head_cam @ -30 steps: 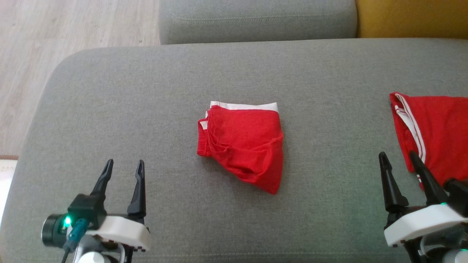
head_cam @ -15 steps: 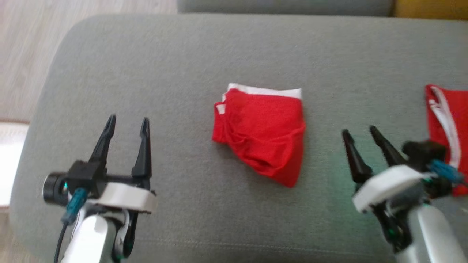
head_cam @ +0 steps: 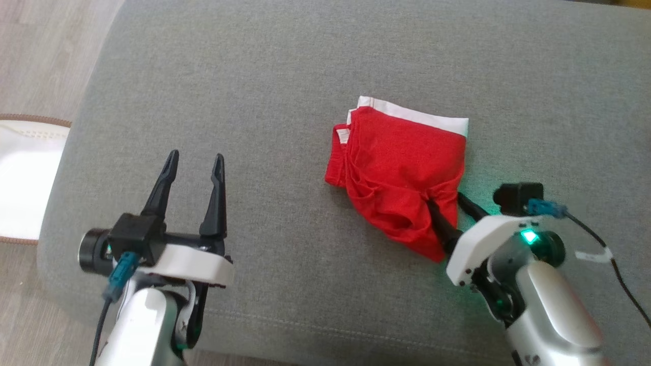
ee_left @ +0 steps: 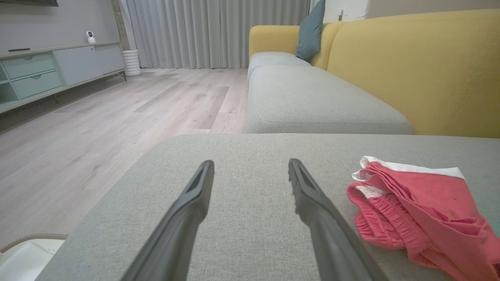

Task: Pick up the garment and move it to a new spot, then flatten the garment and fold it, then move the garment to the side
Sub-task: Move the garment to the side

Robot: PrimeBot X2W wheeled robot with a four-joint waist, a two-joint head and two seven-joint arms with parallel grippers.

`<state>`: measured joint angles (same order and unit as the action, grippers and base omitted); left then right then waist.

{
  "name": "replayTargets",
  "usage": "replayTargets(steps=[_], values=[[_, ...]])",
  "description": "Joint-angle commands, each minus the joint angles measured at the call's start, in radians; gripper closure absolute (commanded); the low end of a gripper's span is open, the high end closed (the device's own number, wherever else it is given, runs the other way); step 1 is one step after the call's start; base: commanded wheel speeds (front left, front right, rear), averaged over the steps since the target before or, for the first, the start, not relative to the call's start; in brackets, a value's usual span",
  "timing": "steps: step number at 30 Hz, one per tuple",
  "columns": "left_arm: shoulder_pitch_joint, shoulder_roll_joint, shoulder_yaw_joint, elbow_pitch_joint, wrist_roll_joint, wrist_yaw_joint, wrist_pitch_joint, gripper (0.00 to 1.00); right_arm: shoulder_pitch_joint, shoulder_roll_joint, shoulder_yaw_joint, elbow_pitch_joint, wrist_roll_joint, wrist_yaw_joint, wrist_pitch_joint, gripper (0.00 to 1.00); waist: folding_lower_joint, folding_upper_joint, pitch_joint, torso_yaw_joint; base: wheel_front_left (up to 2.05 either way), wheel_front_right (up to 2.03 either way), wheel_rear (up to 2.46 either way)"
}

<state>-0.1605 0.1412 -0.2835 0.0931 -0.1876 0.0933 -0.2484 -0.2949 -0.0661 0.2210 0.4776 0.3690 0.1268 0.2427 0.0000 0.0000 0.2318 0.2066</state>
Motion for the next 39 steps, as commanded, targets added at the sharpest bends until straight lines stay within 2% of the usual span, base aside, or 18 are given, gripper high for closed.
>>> replayTargets(steps=[1,2,5,11,18,25,33,39], values=[[-0.052,0.008,0.031,-0.028,0.0,-0.004,-0.01,0.0,-0.001,0.015,0.052,0.012,0.018,0.004,0.023,0.5,0.0,0.0,-0.001,0.0,0.0,0.0,0.0],[-0.053,0.008,0.031,-0.026,0.0,-0.004,-0.011,0.0,-0.005,0.015,0.059,0.012,0.024,0.004,0.019,1.0,0.0,0.0,-0.002,-0.001,0.0,0.0,0.0],[-0.052,0.01,0.035,-0.023,0.002,-0.003,-0.012,0.0,-0.021,0.016,0.065,0.01,-0.011,0.004,0.008,1.0,0.0,0.0,-0.006,-0.007,0.0,0.0,0.0],[-0.04,0.017,0.045,-0.028,0.006,0.005,-0.013,0.0,-0.018,0.002,0.057,-0.048,-0.159,0.004,-0.002,1.0,0.0,0.0,-0.025,-0.047,0.0,0.0,0.0],[-0.01,0.027,0.052,-0.045,0.005,0.011,-0.013,0.0,0.081,-0.087,0.012,-0.255,-0.231,0.004,0.036,1.0,0.0,0.0,-0.061,-0.171,0.0,0.0,0.0],[-0.001,0.037,0.049,-0.061,0.007,0.01,-0.013,0.0,0.154,-0.184,-0.026,-0.405,-0.218,0.004,0.106,1.0,0.0,0.0,-0.062,-0.307,0.0,0.0,0.0],[-0.031,0.049,0.03,-0.073,0.013,-0.002,-0.005,0.0,0.077,-0.262,-0.003,-0.383,-0.193,0.004,0.075,1.0,0.0,0.0,-0.005,-0.398,0.0,0.0,0.0],[-0.063,0.063,0.021,-0.087,0.021,-0.009,0.007,0.0,-0.064,-0.328,-0.07,-0.274,-0.187,0.004,-0.005,1.0,0.0,0.0,0.05,-0.44,0.0,0.0,0.0]])
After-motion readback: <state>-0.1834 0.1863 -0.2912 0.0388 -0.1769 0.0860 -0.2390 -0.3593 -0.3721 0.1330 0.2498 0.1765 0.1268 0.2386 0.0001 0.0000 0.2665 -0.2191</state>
